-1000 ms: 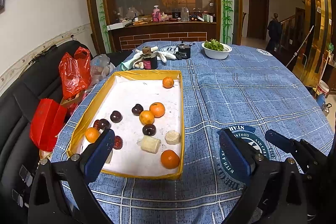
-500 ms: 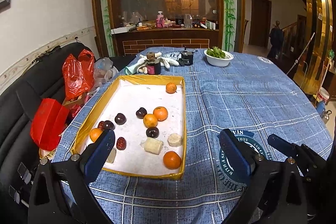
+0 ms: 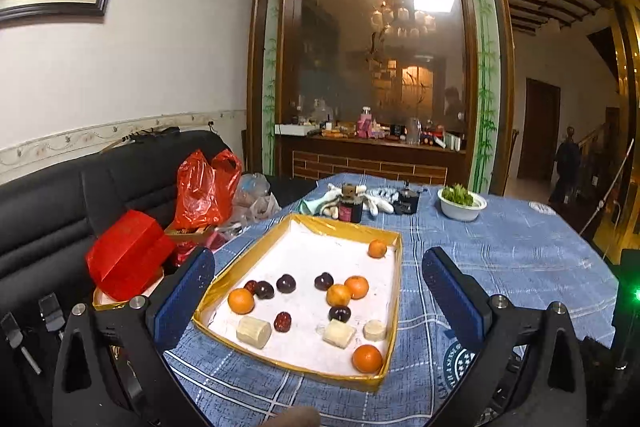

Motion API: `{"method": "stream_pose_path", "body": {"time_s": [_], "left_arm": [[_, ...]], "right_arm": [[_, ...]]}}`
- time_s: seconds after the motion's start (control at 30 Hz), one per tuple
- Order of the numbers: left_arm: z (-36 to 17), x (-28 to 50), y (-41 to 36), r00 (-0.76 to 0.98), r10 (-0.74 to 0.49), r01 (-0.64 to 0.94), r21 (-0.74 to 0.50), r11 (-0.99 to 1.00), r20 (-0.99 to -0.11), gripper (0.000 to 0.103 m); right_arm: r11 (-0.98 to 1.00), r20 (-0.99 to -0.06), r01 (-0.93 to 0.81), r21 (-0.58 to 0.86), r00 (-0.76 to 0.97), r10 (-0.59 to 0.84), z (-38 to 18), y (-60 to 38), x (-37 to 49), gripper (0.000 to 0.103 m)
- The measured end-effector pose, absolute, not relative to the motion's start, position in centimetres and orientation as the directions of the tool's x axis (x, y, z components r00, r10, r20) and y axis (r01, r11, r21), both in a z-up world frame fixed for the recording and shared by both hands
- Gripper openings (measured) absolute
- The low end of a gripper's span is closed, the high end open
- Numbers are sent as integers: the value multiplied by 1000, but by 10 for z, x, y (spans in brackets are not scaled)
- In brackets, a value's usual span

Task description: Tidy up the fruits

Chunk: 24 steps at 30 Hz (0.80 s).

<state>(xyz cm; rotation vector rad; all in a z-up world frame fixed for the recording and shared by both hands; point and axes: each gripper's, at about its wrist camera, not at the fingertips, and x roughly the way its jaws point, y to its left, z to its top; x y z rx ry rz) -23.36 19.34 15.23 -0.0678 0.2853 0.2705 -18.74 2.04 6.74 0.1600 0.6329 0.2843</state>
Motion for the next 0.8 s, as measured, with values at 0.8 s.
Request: {"method": "stream_pose_path", "body": {"time_s": [0.8], "left_arm": [[140, -193, 164, 866, 226, -217, 73, 973, -445, 103]], "right_arm": [[994, -519, -100, -54, 853, 58, 72, 16, -190, 92]]}}
